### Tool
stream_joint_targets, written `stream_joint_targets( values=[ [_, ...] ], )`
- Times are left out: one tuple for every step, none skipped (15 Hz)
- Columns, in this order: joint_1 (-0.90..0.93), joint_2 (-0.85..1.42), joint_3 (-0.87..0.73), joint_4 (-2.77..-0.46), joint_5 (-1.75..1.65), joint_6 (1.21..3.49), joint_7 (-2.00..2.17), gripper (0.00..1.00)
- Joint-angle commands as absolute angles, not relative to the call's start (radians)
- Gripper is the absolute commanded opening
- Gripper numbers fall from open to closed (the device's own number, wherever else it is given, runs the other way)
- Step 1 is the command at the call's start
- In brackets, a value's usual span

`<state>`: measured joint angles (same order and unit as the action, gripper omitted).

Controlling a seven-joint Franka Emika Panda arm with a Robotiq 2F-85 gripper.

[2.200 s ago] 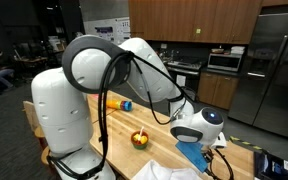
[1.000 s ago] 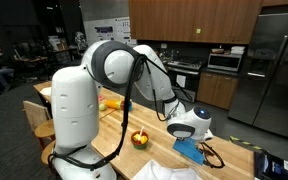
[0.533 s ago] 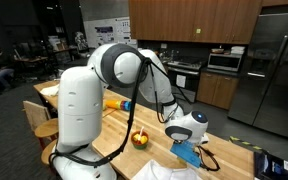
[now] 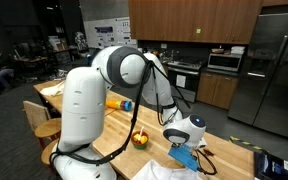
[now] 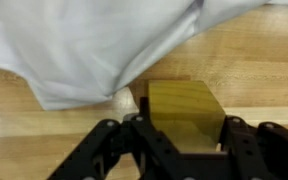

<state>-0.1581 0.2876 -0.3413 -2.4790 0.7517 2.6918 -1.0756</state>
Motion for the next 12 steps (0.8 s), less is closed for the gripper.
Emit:
stream_joint_targets(
  values=[
    [-0.158, 0.29, -0.341, -2.483, 0.752, 2.698, -1.072, 0.55],
    [-0.157, 0.291, -0.341, -2.485, 0.752, 2.705, -1.071, 0.55],
    [-0.157, 0.291, -0.341, -2.487, 0.752, 2.707, -1.07, 0.55],
    [-0.157, 0.291, -0.341, -2.488, 0.752, 2.707, -1.07, 0.59],
    [-0.157, 0.291, -0.341, -2.489, 0.752, 2.707, -1.07, 0.65],
    [-0.157, 0.292, -0.341, -2.489, 0.752, 2.707, -1.07, 0.7],
    [-0.157, 0.292, -0.341, -2.489, 0.752, 2.708, -1.07, 0.75],
    [-0.157, 0.292, -0.341, -2.49, 0.752, 2.708, -1.07, 0.79],
    [-0.157, 0.292, -0.341, -2.49, 0.752, 2.708, -1.069, 0.79],
    [-0.157, 0.292, -0.341, -2.49, 0.752, 2.708, -1.069, 0.79],
    [-0.157, 0.292, -0.341, -2.49, 0.752, 2.708, -1.069, 0.79],
    [-0.157, 0.292, -0.341, -2.49, 0.752, 2.708, -1.069, 0.79]
  ],
)
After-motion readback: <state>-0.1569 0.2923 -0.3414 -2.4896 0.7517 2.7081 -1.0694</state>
